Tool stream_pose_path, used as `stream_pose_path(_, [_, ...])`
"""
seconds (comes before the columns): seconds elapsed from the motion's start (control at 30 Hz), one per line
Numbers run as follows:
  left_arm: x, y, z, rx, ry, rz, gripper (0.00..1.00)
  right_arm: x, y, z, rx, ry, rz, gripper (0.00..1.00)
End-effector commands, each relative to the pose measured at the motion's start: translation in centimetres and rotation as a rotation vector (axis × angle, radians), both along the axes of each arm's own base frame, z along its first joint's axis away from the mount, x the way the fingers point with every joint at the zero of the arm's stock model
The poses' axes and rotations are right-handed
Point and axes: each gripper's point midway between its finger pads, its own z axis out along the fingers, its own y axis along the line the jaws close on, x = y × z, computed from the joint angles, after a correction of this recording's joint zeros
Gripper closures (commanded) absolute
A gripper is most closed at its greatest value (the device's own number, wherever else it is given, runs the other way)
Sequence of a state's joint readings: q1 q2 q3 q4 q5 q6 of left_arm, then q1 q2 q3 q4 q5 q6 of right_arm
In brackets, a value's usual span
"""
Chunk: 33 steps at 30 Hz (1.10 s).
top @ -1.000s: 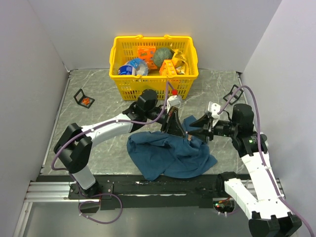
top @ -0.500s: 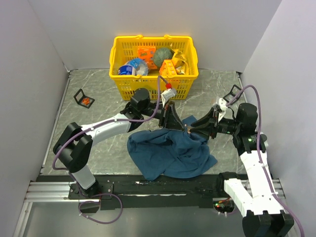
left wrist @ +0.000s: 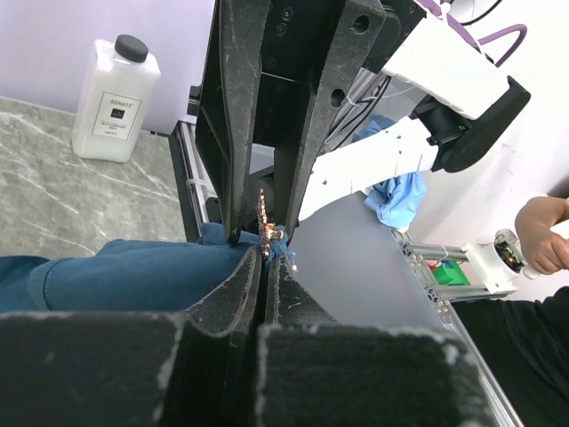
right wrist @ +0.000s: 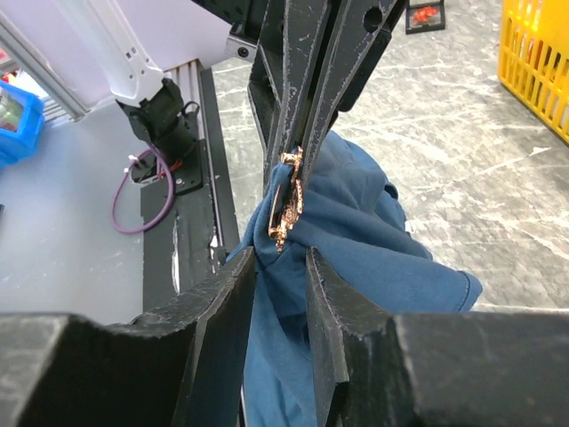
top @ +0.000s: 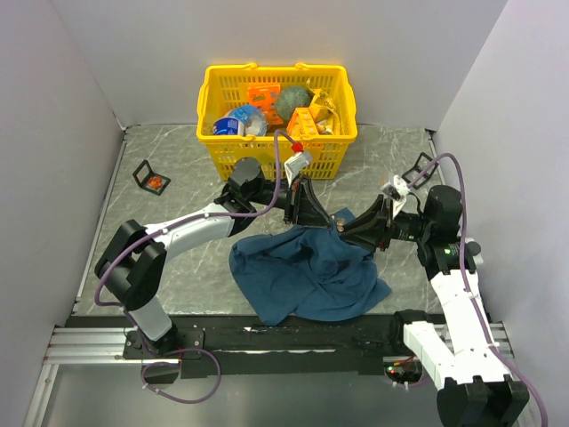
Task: Remove the brooch from the garment
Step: Remove the brooch from the clothes.
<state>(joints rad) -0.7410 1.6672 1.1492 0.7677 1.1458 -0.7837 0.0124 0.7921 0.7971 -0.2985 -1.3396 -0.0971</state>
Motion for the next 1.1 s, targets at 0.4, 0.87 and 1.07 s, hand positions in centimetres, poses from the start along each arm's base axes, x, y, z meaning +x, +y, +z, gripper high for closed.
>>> stream_pose_path(0.4, [-0.1, 0.0, 0.7, -0.045, -0.034, 0.010, 0.99, 0.3, 0.1, 3.3, 0.024, -0.074, 0.021, 0.71])
stream_pose_path(0.87, [-0.3, 0.2, 0.7, -0.054, -0.036, 0.007, 0.99, 1.7, -0.4, 4.2, 0.061, -0.040, -0.004, 0.73])
stream_pose_path(1.07, [-0.3, 0.1, 0.9, -0.061, -0.028, 0.005, 0.99, 2.0, -0.3, 3.8, 0.071, -0.023, -0.006, 0.72])
